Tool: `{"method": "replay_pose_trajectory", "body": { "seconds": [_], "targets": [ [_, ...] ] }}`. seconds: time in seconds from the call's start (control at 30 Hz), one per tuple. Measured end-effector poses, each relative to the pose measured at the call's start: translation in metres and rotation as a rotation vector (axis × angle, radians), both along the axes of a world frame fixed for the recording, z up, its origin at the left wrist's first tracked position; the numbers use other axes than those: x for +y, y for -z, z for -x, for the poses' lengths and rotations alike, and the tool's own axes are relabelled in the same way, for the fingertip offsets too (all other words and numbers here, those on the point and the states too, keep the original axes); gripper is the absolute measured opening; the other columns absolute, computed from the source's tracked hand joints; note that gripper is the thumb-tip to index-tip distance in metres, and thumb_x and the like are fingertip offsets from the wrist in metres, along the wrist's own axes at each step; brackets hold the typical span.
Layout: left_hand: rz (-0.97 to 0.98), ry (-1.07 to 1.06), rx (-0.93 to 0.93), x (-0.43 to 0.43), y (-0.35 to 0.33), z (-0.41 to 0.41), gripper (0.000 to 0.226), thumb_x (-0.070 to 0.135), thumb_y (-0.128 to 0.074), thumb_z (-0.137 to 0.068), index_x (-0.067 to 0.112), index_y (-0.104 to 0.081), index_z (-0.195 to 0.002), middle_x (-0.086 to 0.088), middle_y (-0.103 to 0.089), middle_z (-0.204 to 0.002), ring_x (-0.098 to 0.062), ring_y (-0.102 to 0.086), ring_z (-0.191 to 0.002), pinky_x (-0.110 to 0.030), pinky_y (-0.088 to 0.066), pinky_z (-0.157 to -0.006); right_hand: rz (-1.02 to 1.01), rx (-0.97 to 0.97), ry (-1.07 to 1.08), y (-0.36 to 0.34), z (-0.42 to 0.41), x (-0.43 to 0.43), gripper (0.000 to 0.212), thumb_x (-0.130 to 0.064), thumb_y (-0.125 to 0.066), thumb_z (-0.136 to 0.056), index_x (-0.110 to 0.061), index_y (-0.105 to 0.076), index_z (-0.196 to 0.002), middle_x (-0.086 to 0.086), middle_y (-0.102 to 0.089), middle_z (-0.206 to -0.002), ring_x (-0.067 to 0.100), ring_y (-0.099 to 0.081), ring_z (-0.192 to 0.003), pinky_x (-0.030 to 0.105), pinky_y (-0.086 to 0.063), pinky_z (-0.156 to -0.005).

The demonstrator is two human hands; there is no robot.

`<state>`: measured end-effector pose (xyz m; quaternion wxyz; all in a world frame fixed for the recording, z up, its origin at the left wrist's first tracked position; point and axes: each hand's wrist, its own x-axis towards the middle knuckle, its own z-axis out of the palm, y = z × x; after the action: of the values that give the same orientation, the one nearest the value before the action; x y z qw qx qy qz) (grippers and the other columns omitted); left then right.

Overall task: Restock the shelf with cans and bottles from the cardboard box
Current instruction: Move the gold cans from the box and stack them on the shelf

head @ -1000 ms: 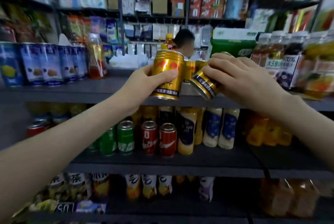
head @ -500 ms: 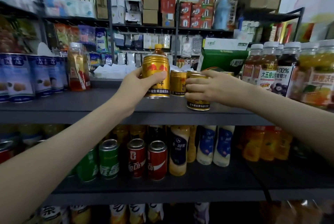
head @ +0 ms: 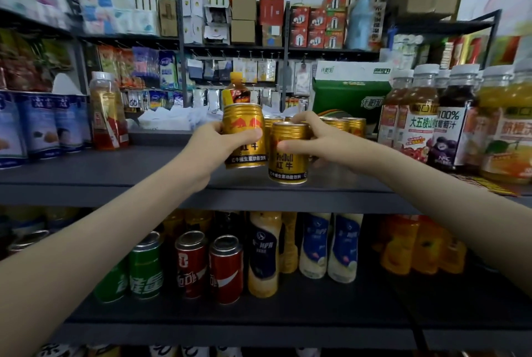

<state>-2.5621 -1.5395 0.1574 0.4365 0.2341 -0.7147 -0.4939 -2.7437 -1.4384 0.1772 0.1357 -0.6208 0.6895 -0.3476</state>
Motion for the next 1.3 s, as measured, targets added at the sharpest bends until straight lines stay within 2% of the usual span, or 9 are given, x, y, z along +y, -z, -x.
{"method": "replay_pose_trajectory", "body": {
  "seconds": [0.23, 0.37, 0.5, 0.6, 0.7, 0.83, 0.93, 1.07, 1.3],
  "targets": [
    [-0.003, 0.0, -0.044, -0.003, -0.006, 0.01, 0.029, 0.027, -0.078, -0.073, 0.025, -0.057, -0.093, 0.0, -0.068, -0.102, -0.017, -0.064, -0.097, -0.033, -0.05, -0.088, 0.039, 0.087, 0.101, -0.01, 0.026, 0.001, 0.079, -0.039, -0.077, -0.076, -0.024, -0.029, -0.136, -0.001, -0.054, -0.116, 0.014, -0.06, -0.096, 0.03, -0.056, -0.076],
    [0.008, 0.008, -0.066, -0.001, -0.006, 0.009, 0.025, 0.019, -0.076, -0.076, 0.025, -0.057, -0.092, 0.001, -0.067, -0.098, -0.013, -0.063, -0.092, -0.027, -0.049, -0.08, 0.013, 0.126, 0.231, -0.026, 0.073, 0.016, 0.067, -0.03, -0.079, -0.075, -0.016, -0.044, -0.13, 0.005, -0.059, -0.116, 0.02, -0.062, -0.098, 0.036, -0.056, -0.082],
    [-0.004, -0.003, -0.103, -0.001, -0.007, 0.011, 0.031, 0.015, -0.077, -0.074, 0.022, -0.057, -0.097, 0.002, -0.065, -0.099, -0.013, -0.062, -0.093, -0.032, -0.048, -0.087, -0.017, 0.12, 0.381, -0.031, 0.117, 0.023, 0.056, -0.014, -0.078, -0.076, -0.009, -0.049, -0.124, 0.01, -0.06, -0.105, 0.022, -0.061, -0.084, 0.028, -0.049, -0.057],
    [-0.023, -0.01, -0.132, -0.002, -0.008, 0.015, 0.038, 0.015, -0.078, -0.072, 0.021, -0.056, -0.103, 0.001, -0.065, -0.104, -0.018, -0.061, -0.101, -0.038, -0.046, -0.095, -0.042, 0.095, 0.428, -0.027, 0.14, 0.022, 0.066, -0.009, -0.077, -0.076, -0.007, -0.045, -0.133, 0.015, -0.057, -0.118, 0.031, -0.06, -0.099, 0.036, -0.053, -0.069],
    [-0.062, 0.003, -0.094, -0.002, -0.008, 0.019, 0.035, 0.013, -0.078, -0.071, 0.023, -0.056, -0.096, 0.0, -0.066, -0.104, -0.017, -0.062, -0.098, -0.038, -0.047, -0.095, -0.058, 0.115, 0.391, -0.023, 0.151, 0.019, 0.046, -0.012, -0.073, -0.082, -0.009, -0.051, -0.122, 0.013, -0.06, -0.114, 0.027, -0.059, -0.096, 0.029, -0.046, -0.063],
    [-0.092, -0.005, -0.088, -0.002, -0.007, 0.024, 0.064, 0.019, -0.08, -0.053, 0.016, -0.056, -0.113, -0.005, -0.066, -0.111, -0.022, -0.063, -0.103, -0.044, -0.048, -0.098, -0.065, 0.324, 0.387, -0.02, 0.154, 0.014, 0.045, -0.016, -0.066, -0.088, -0.01, -0.049, -0.13, 0.004, -0.058, -0.111, 0.021, -0.056, -0.097, 0.03, -0.047, -0.078],
    [-0.113, -0.019, -0.091, -0.007, -0.005, 0.027, 0.08, 0.022, -0.08, -0.047, 0.014, -0.054, -0.123, -0.005, -0.065, -0.116, -0.024, -0.061, -0.109, -0.048, -0.046, -0.1, -0.056, 0.509, 0.364, -0.02, 0.153, 0.007, 0.054, -0.014, -0.064, -0.089, -0.012, -0.045, -0.139, 0.009, -0.054, -0.128, 0.023, -0.051, -0.111, 0.03, -0.041, -0.089],
    [-0.121, -0.011, -0.112, -0.012, -0.003, 0.033, 0.089, 0.018, -0.081, -0.049, 0.014, -0.049, -0.132, -0.006, -0.062, -0.124, -0.026, -0.056, -0.116, -0.05, -0.043, -0.103, -0.075, 0.576, 0.358, -0.02, 0.154, 0.001, 0.057, -0.011, -0.062, -0.09, -0.013, -0.04, -0.143, 0.01, -0.052, -0.133, 0.027, -0.049, -0.121, 0.032, -0.04, -0.093],
    [-0.066, 0.043, -0.187, -0.014, -0.004, 0.039, 0.061, 0.006, -0.077, -0.07, 0.022, -0.051, -0.123, 0.003, -0.062, -0.112, -0.019, -0.058, -0.11, -0.043, -0.043, -0.102, -0.085, 0.677, 0.384, -0.02, 0.158, -0.005, 0.057, -0.011, -0.063, -0.089, -0.013, -0.041, -0.141, 0.011, -0.054, -0.131, 0.027, -0.051, -0.12, 0.035, -0.042, -0.094]
  ]
}}
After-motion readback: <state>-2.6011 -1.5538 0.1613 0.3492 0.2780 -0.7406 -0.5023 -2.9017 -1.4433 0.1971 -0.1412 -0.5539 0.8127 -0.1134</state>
